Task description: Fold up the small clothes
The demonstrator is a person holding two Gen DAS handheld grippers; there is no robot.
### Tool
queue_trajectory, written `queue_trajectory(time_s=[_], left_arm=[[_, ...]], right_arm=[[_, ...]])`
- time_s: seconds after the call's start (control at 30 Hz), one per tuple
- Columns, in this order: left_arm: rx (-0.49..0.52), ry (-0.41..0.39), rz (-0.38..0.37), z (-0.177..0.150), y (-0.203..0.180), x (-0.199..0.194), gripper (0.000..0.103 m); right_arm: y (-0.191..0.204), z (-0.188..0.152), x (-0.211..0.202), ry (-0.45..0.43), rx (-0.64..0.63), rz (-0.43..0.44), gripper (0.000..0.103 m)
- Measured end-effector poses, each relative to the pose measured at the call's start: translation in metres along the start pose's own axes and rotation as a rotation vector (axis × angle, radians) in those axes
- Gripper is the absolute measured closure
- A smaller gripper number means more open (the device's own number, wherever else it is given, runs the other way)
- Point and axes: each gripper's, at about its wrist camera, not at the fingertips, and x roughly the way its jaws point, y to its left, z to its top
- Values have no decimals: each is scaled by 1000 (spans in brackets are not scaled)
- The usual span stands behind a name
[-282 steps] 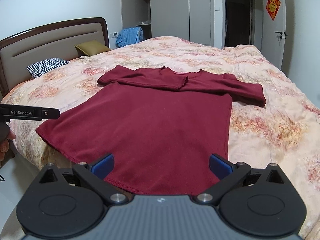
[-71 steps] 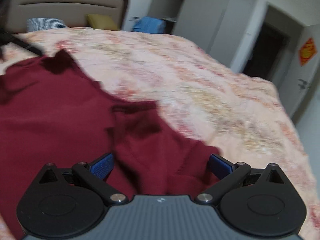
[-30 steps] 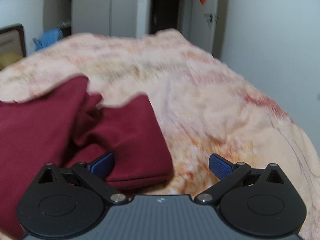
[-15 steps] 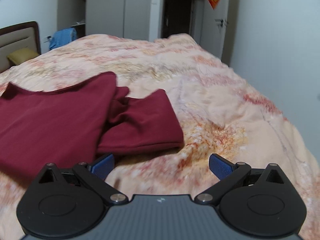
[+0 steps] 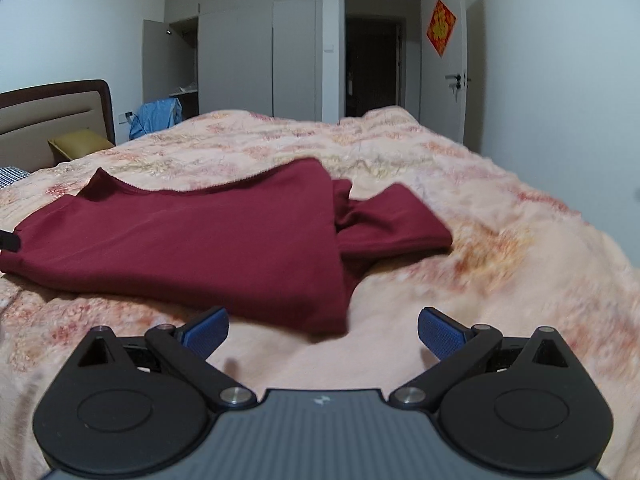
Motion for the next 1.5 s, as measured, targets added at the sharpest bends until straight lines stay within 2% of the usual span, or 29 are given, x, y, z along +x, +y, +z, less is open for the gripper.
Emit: queue_trajectory(time_s=[0.2, 0.33, 0.43, 0.57, 0.73, 0.87, 1.0, 1.17, 1.37, 1.5], left_arm=[[-33, -20, -9, -17, 6, 20, 0], [8, -38, 0, -22, 2, 22, 1], [-16, -38, -7, -18, 5, 23, 0], [-57, -24, -21, -14, 9, 23, 0], [-146, 7, -59, -5, 18, 21, 1], [-184, 28, -110, 0, 21, 20, 1], [-217, 28, -170, -2, 22, 21, 1], [-225, 1, -163, -10, 22, 25, 1], [-228, -12, -162, -12, 20, 23, 1], [-269, -7, -196, -18, 21, 14, 1]], right_arm=[[7, -8, 5, 13, -12, -5, 0], [11, -7, 0, -47, -36, -1, 0], [22, 3, 4, -73, -98, 14, 0], [44, 27, 24, -77, -155, 51, 0], [83, 57, 66, -32, -277, 110, 0], [115, 65, 92, -30, -333, 133, 0], [133, 55, 105, -1, -356, 132, 0], [126, 32, 112, -34, -327, 151, 0], [125, 30, 113, -44, -327, 147, 0], [124, 28, 112, -56, -325, 145, 0]])
